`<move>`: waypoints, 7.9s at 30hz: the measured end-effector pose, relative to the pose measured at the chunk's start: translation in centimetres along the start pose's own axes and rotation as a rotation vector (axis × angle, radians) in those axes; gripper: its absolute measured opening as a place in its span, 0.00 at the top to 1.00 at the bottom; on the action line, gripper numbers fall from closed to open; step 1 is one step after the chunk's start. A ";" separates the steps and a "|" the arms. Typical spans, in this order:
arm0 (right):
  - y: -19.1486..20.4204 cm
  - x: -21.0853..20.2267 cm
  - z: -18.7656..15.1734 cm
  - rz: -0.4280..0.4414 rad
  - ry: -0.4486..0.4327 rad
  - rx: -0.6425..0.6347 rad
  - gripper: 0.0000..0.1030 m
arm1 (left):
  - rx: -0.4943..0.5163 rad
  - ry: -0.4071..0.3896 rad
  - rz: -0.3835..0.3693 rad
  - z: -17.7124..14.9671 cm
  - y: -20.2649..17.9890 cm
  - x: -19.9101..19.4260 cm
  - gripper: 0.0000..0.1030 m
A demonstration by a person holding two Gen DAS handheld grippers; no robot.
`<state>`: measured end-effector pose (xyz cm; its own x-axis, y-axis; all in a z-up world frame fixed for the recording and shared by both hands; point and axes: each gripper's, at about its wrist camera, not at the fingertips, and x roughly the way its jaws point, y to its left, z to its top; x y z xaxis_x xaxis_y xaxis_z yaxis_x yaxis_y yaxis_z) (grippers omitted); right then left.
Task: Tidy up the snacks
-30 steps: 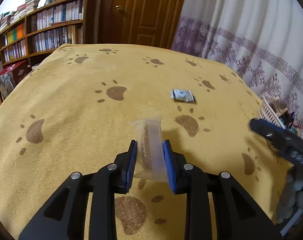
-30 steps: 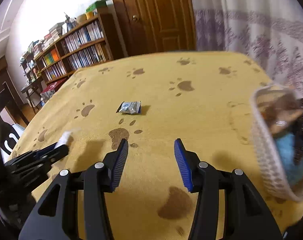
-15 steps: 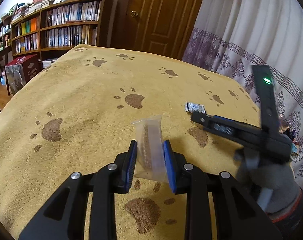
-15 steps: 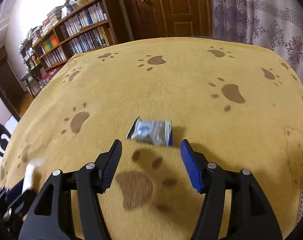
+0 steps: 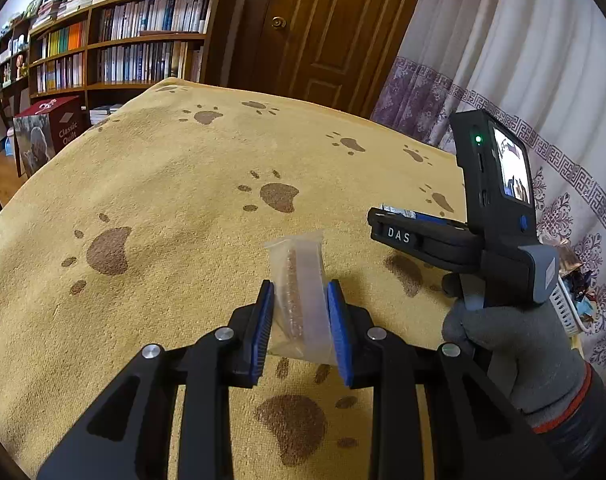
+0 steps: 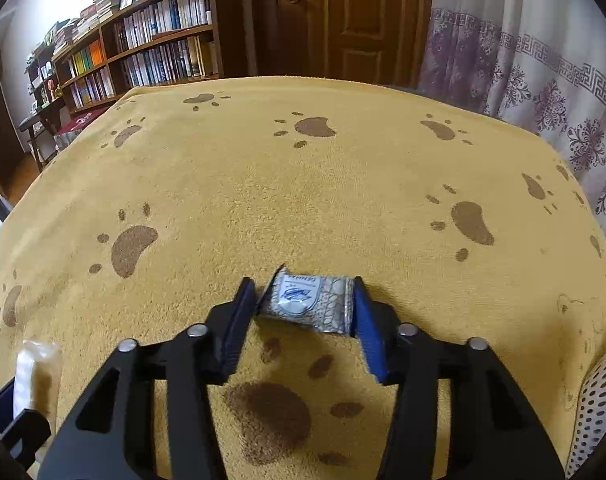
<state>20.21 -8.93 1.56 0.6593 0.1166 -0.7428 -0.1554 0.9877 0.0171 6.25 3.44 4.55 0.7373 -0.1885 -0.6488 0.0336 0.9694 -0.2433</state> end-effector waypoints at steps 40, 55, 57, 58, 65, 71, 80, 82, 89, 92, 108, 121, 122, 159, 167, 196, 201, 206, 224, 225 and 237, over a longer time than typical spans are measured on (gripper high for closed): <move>-13.1 -22.3 -8.5 -0.133 -0.317 0.279 0.58 | 0.047 -0.016 -0.004 -0.3 -0.9 0.0 0.73; -22.0 -22.3 -10.8 -0.278 -0.311 0.431 0.54 | 0.067 -0.006 0.006 -0.6 -1.5 0.6 0.73; -22.8 -22.1 -10.9 -0.281 -0.315 0.461 0.45 | 0.070 -0.004 0.006 -0.7 -1.6 0.7 0.73; -23.0 -22.2 -11.2 -0.275 -0.319 0.473 0.45 | 0.072 -0.002 0.005 -0.8 -1.7 0.7 0.73; -23.2 -23.7 -12.9 -0.257 -0.349 0.494 0.45 | 0.068 0.010 -0.021 -0.8 -1.8 0.5 0.73; -23.0 -25.2 -14.8 -0.238 -0.377 0.517 0.45 | 0.094 -0.005 -0.050 -0.4 -3.3 -0.7 0.73; -22.5 -26.3 -17.3 -0.195 -0.408 0.526 0.44 | 0.191 -0.021 -0.115 -0.2 -8.5 -2.3 0.73; -22.5 -26.4 -17.8 -0.181 -0.414 0.527 0.44 | 0.210 -0.019 -0.131 -0.1 -9.8 -2.4 0.73; -23.0 -26.5 -19.5 -0.138 -0.425 0.541 0.44 | 0.272 0.014 -0.243 0.4 -15.6 -2.3 0.73; -23.5 -26.5 -20.2 -0.115 -0.427 0.559 0.44 | 0.321 0.011 -0.281 0.2 -18.8 -2.5 0.73; -25.7 -27.6 -22.0 -0.040 -0.465 0.615 0.44 | 0.426 0.130 -0.399 -1.7 -30.8 1.6 0.73; -25.2 -27.7 -22.4 -0.024 -0.465 0.616 0.44 | 0.390 0.124 -0.402 -0.5 -32.8 4.3 0.72; -25.0 -27.7 -22.4 -0.023 -0.465 0.613 0.44 | 0.383 0.120 -0.404 -0.3 -32.8 4.4 0.72; -23.1 -28.5 -22.3 -0.031 -0.452 0.582 0.40 | 0.366 0.025 -0.455 -0.6 -29.9 2.1 0.28; -23.3 -28.1 -22.3 -0.079 -0.414 0.592 0.23 | 0.410 -0.035 -0.319 -1.1 -29.3 1.2 0.13; -19.7 -26.4 -20.4 -0.344 -0.286 0.413 0.04 | 0.523 -0.199 -0.022 -2.6 -26.4 0.4 0.06; -18.9 -25.9 -20.1 -0.360 -0.270 0.379 0.04 | 0.508 -0.197 -0.037 -2.5 -26.0 0.0 0.06; -18.3 -25.5 -19.8 -0.382 -0.265 0.343 0.04 | 0.504 -0.203 -0.040 -2.4 -26.0 -0.3 0.06; -18.0 -24.9 -19.5 -0.403 -0.256 0.318 0.04 | 0.519 -0.210 -0.033 -2.5 -26.2 -0.3 0.06; -17.9 -24.9 -19.5 -0.403 -0.255 0.318 0.04 | 0.518 -0.210 -0.033 -2.5 -26.2 -0.3 0.06; -17.9 -24.8 -19.5 -0.403 -0.254 0.318 0.04 | 0.524 -0.210 -0.028 -2.7 -26.3 -0.2 0.06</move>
<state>-7.75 -31.49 6.64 0.7828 -0.2930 -0.5490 0.3480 0.9375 -0.0042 3.41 -22.46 9.15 0.8476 -0.2320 -0.4772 0.3463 0.9233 0.1663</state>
